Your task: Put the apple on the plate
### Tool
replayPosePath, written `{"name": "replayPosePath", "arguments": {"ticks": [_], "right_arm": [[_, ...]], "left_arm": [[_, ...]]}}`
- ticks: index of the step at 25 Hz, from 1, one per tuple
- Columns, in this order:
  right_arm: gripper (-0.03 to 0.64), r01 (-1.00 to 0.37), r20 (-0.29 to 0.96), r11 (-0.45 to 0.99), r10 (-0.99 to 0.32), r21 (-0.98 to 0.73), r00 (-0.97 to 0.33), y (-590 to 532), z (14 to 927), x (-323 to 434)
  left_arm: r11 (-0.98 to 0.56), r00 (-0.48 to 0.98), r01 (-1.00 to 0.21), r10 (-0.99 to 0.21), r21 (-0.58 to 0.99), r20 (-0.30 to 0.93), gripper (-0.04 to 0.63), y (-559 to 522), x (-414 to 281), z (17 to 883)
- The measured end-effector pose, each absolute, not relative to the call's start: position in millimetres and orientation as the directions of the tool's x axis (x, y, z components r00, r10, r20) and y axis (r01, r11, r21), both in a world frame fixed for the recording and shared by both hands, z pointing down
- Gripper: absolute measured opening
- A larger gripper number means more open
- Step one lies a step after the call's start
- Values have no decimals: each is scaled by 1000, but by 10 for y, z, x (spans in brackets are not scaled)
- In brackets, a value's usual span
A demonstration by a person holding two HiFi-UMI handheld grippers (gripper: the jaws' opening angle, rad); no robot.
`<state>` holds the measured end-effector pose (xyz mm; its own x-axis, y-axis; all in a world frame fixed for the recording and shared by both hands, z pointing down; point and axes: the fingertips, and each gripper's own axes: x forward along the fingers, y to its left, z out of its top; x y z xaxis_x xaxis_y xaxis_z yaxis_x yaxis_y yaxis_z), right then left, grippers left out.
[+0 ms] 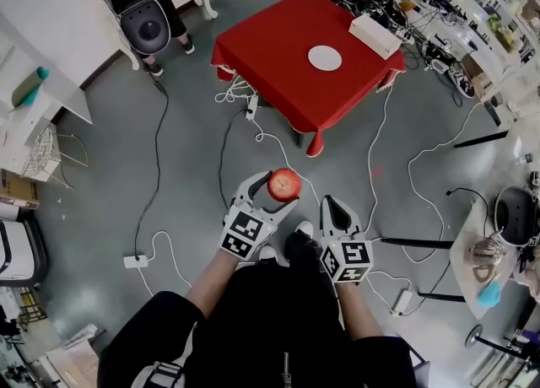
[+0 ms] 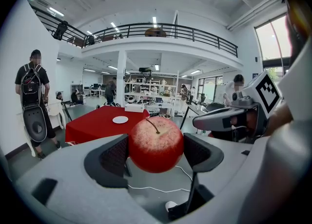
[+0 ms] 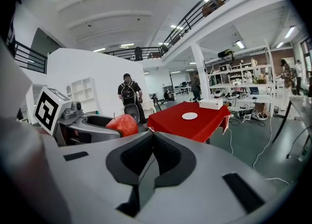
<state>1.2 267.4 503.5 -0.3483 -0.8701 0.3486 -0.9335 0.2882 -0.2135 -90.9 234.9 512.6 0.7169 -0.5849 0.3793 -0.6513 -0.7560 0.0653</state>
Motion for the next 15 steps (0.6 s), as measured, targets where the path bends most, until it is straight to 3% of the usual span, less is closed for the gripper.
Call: {"name": "replayPosePath", "arguments": {"ticks": [15], "right_arm": [[9, -913, 353, 340, -845, -224, -401, 1772, 4937, 860]], "left_arm": [[-727, 682, -684, -607, 64, 408, 359, 1438, -68, 5054]]}}
